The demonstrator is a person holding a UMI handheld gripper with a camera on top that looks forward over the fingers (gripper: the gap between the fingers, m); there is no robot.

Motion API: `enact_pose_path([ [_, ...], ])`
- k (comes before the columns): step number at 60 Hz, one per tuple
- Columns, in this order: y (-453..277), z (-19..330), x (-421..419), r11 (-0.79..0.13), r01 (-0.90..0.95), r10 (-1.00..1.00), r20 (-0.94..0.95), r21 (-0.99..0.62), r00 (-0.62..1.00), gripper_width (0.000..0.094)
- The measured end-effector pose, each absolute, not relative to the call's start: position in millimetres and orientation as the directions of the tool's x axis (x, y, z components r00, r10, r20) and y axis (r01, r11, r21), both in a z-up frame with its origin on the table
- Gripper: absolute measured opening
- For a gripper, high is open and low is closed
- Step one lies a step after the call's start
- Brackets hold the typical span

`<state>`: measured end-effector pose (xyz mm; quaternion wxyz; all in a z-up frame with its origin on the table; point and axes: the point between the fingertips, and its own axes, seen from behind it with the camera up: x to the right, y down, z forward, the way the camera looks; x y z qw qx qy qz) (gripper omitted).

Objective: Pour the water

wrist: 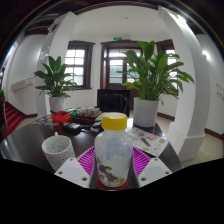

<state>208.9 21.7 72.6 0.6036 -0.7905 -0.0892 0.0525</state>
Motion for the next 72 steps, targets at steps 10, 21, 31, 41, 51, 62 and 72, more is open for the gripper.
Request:
enact_pose_path([
  [10, 12.9, 66.3, 210.7, -0.294, 0.095, 0.192, 0.038, -0.951, 0.981, 0.0636],
  [21, -30.5, 69.0, 218.6, -0.336, 0.047, 0.130, 0.003, -0.941, 0.992, 0.0869],
  [31, -99.0, 74.4, 221.5, -0.352, 0.018, 0.027, 0.009, -0.936, 1.000, 0.0855],
  [41, -151.1, 101.6, 200.7, -0.323, -0.018, -0.032, -0.008, -0.946, 0.999, 0.0856],
  [51, -173.0, 121.1, 191.3, -0.297, -0.018, -0.067, 0.002, -0.955, 0.998, 0.0854],
  [62, -187.8, 142.3, 182.0, -0.261, -0.011, -0.064, 0.006, -0.965, 0.998, 0.0851],
  [72, -196.2, 150.0, 183.9, -0.226, -0.026, -0.104, -0.002, -0.974, 0.995, 0.0843],
])
